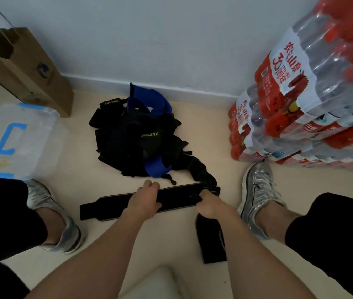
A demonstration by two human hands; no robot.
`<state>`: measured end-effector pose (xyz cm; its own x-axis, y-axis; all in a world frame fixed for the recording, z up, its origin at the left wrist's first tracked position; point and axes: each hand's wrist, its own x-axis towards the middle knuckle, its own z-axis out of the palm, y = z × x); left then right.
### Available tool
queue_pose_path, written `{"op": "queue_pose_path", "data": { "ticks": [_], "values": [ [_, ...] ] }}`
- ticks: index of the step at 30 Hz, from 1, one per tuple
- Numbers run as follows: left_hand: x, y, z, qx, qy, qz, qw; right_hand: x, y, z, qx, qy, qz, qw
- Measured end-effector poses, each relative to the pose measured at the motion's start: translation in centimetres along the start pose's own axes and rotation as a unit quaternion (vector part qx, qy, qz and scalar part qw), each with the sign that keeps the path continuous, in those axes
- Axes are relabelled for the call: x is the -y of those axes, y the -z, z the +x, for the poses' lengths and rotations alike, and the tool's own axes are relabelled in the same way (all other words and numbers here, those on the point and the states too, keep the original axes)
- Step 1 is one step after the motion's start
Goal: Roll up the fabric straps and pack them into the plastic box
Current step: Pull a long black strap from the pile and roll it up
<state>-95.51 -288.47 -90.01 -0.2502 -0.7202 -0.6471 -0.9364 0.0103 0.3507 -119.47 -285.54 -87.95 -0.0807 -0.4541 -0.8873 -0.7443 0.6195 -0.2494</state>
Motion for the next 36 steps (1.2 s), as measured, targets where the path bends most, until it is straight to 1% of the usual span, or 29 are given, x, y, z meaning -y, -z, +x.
{"op": "queue_pose_path", "data": {
  "ticks": [2, 3, 4, 6, 8, 9, 11, 14, 15, 16, 17, 19, 21, 22, 24, 25, 27, 29, 31, 32, 34, 36],
  "values": [
    [-0.4, -0.9, 0.1, 0.017, 0.008, 0.042, 0.999, -0.7, 0.2, 1.0, -0.082, 0.022, -0.008, 0.996],
    [-0.4, -1.4, 0.1, 0.02, 0.014, 0.075, 0.997, -0.7, 0.3, 1.4, -0.11, 0.041, -0.001, 0.993],
    [-0.3, -1.8, 0.0, 0.016, 0.021, 0.104, 0.994, -0.5, 0.3, 1.9, -0.117, 0.062, 0.012, 0.991],
    [0.4, -2.5, 0.1, -0.004, 0.025, 0.143, 0.989, 0.3, 0.4, 3.6, -0.08, 0.091, 0.056, 0.991],
    [1.4, -2.7, 0.3, -0.02, 0.019, 0.167, 0.986, 1.3, 0.6, 5.1, -0.029, 0.091, 0.095, 0.991],
    [1.8, -2.6, 0.3, -0.022, 0.017, 0.179, 0.983, 1.7, 0.8, 5.7, -0.025, 0.087, 0.103, 0.991],
    [2.5, -2.2, 0.6, -0.01, 0.024, 0.2, 0.979, 2.0, 1.2, 6.8, -0.059, 0.081, 0.141, 0.985],
    [3.4, -1.5, 0.9, -0.015, 0.047, 0.235, 0.971, 2.0, 2.8, 7.8, -0.136, 0.075, 0.23, 0.961],
    [3.7, -1.4, 0.9, -0.022, 0.058, 0.248, 0.967, 2.1, 3.7, 8.1, -0.149, 0.068, 0.241, 0.957],
    [3.9, -1.4, 0.9, -0.03, 0.068, 0.26, 0.963, 2.2, 4.4, 8.3, -0.145, 0.064, 0.242, 0.957],
    [4.0, -1.6, 0.9, -0.038, 0.076, 0.272, 0.959, 2.4, 5.1, 8.5, -0.121, 0.06, 0.233, 0.963],
    [3.8, -2.3, 0.7, -0.068, 0.077, 0.281, 0.954, 2.9, 5.6, 8.0, -0.038, 0.045, 0.192, 0.98],
    [3.1, -3.4, 0.6, -0.114, 0.046, 0.248, 0.961, 3.5, 5.2, 7.1, 0.041, 0.026, 0.166, 0.985],
    [2.6, -4.1, 0.5, -0.131, 0.016, 0.225, 0.965, 3.7, 4.8, 6.7, 0.066, 0.01, 0.173, 0.983],
    [1.4, -5.8, 0.2, -0.144, -0.041, 0.195, 0.969, 3.7, 4.0, 6.1, 0.088, -0.003, 0.21, 0.974],
    [0.8, -6.4, 0.1, -0.146, -0.05, 0.186, 0.97, 3.6, 3.7, 5.9, 0.098, 0.008, 0.232, 0.968],
    [-0.3, -7.0, 0.0, -0.137, -0.028, 0.18, 0.974, 3.2, 3.5, 5.4, 0.13, 0.044, 0.267, 0.954],
    [-0.8, -7.1, -0.1, -0.095, -0.008, 0.187, 0.978, 2.6, 3.9, 4.9, 0.143, 0.052, 0.283, 0.947],
    [-0.9, -6.7, -0.3, -0.075, 0.003, 0.191, 0.979, 2.1, 4.3, 4.3, 0.118, 0.026, 0.269, 0.955],
    [-0.7, -6.3, -0.4, -0.074, 0.005, 0.187, 0.98, 2.0, 4.6, 3.9, 0.107, 0.013, 0.245, 0.963],
    [0.0, -5.4, -0.5, -0.068, -0.014, 0.178, 0.982, 1.8, 5.4, 2.9, 0.091, -0.003, 0.157, 0.983],
    [0.8, -4.6, -0.8, -0.06, -0.025, 0.164, 0.984, 2.0, 6.3, 1.5, 0.083, -0.004, 0.025, 0.996]
  ]
}}
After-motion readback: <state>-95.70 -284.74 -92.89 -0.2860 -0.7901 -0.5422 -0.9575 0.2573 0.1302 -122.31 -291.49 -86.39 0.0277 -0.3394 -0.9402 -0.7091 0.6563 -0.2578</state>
